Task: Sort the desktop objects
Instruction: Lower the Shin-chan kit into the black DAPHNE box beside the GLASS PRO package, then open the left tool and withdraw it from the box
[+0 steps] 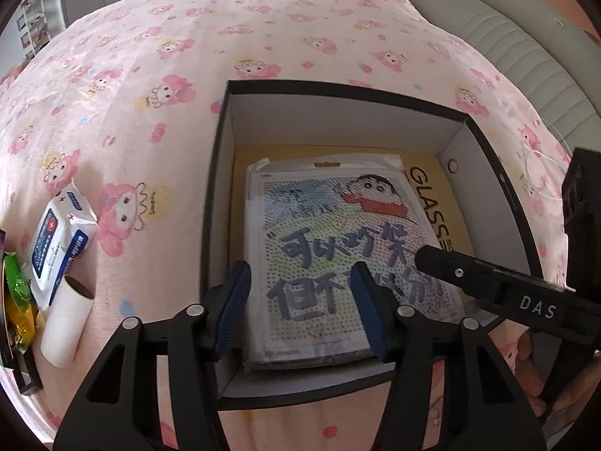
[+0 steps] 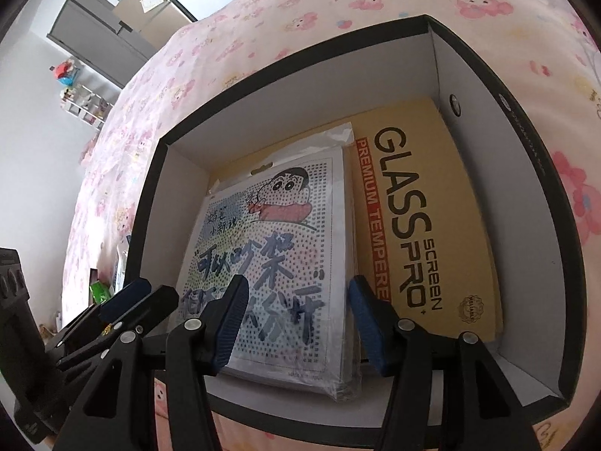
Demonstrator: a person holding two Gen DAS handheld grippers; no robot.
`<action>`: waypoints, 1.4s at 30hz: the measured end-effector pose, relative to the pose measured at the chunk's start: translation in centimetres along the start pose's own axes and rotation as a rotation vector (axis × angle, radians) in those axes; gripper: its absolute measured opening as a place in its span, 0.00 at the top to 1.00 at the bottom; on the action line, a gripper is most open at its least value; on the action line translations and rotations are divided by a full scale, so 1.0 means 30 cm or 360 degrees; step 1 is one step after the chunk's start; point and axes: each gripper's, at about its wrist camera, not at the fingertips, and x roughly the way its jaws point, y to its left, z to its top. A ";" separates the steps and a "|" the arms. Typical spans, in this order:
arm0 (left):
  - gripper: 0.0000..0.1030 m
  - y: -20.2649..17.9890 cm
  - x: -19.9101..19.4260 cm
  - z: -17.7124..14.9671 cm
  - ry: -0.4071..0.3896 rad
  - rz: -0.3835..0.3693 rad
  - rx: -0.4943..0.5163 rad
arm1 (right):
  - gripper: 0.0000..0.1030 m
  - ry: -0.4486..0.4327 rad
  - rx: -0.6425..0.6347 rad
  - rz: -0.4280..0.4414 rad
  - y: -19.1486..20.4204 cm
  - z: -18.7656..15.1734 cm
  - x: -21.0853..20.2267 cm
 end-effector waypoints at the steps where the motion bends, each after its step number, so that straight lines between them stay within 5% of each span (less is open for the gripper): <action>1: 0.50 -0.008 0.000 -0.004 0.0009 -0.0017 0.0016 | 0.48 0.0002 -0.0001 0.0011 0.001 -0.001 -0.002; 16: 0.50 -0.039 0.002 -0.045 0.0212 -0.0137 0.0136 | 0.47 -0.0050 0.0033 0.0209 0.004 0.046 -0.016; 23: 0.50 -0.021 0.032 -0.022 0.0366 -0.0187 0.0124 | 0.47 -0.0022 -0.0016 0.0117 0.021 0.000 -0.059; 26: 0.49 -0.052 0.054 -0.012 0.0402 -0.0118 0.0225 | 0.46 -0.0008 -0.0027 0.0098 0.017 -0.014 -0.061; 35: 0.46 -0.099 0.092 -0.010 0.0354 0.0101 0.0380 | 0.46 0.0124 0.0009 0.0087 0.000 0.009 0.039; 42: 0.48 -0.078 0.052 -0.007 0.0261 0.0048 0.0309 | 0.46 0.0123 0.0011 0.0068 -0.010 0.011 0.047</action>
